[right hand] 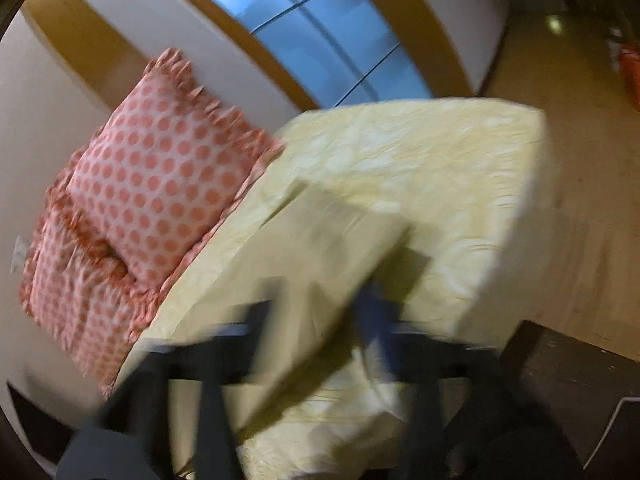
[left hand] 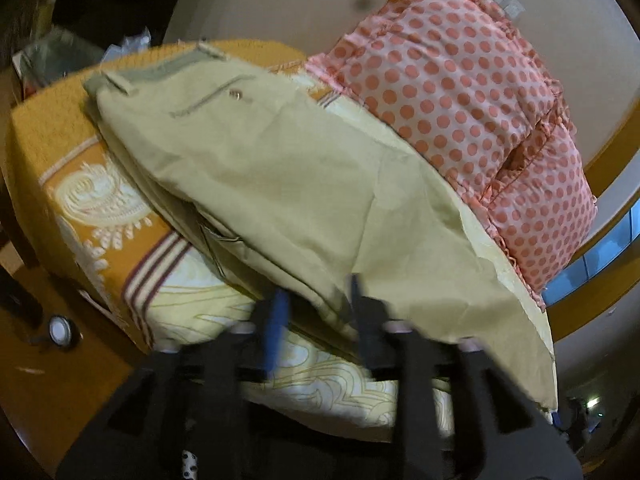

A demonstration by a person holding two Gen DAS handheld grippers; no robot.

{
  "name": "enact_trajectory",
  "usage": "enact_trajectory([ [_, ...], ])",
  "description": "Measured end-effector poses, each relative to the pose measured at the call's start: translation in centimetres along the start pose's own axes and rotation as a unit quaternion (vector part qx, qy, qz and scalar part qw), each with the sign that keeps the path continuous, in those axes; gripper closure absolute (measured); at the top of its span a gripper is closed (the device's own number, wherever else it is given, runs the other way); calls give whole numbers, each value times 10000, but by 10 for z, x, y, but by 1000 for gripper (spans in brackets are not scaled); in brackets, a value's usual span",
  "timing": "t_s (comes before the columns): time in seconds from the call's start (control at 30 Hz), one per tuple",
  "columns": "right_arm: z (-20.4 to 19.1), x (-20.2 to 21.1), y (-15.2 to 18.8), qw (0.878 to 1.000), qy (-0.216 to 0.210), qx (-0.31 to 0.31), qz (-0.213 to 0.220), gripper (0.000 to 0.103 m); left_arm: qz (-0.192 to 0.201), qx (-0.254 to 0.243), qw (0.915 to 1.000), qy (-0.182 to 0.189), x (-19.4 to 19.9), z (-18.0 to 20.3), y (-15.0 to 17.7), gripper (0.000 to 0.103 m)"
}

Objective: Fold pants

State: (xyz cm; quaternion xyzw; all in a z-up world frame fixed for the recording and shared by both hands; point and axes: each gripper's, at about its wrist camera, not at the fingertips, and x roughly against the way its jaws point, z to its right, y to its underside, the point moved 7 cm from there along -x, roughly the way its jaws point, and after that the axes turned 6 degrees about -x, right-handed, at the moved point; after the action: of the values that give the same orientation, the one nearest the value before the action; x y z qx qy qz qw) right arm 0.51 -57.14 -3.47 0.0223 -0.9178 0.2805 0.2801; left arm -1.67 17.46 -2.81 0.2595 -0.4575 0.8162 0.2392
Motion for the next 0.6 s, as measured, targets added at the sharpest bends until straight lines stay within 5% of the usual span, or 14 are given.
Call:
enact_trajectory([
  [0.07, 3, -3, 2, 9999, 89, 50, -27, 34, 139, 18, 9998, -170, 5, -1, -4, 36],
  [0.1, 3, -9, 6, 9999, 58, 54, -150, 44, 262, 22, 9993, -276, 11, -4, -5, 34],
  [0.17, 2, -20, 16, 9995, 16, 75, -297, 49, 357, 41, 9988, -323, 15, -7, -9, 34],
  [0.27, -8, -25, 25, 9986, 56, 517, 35, 51, 410, 180, 9985, -325, 18, -14, -10, 31],
  [0.4, -14, -31, 31, 9955, 161, 908, 238, 69, 350, 372, 9977, -443, 15, -26, -9, 30],
  [0.5, 1, -15, 24, 9905, 852, 681, 833, 66, 394, 566, 9966, -456, 18, -36, -7, 30],
  [0.6, 2, -17, 21, 9906, 806, 604, 921, 63, 456, 553, 9956, -601, 19, -39, -9, 27],
])
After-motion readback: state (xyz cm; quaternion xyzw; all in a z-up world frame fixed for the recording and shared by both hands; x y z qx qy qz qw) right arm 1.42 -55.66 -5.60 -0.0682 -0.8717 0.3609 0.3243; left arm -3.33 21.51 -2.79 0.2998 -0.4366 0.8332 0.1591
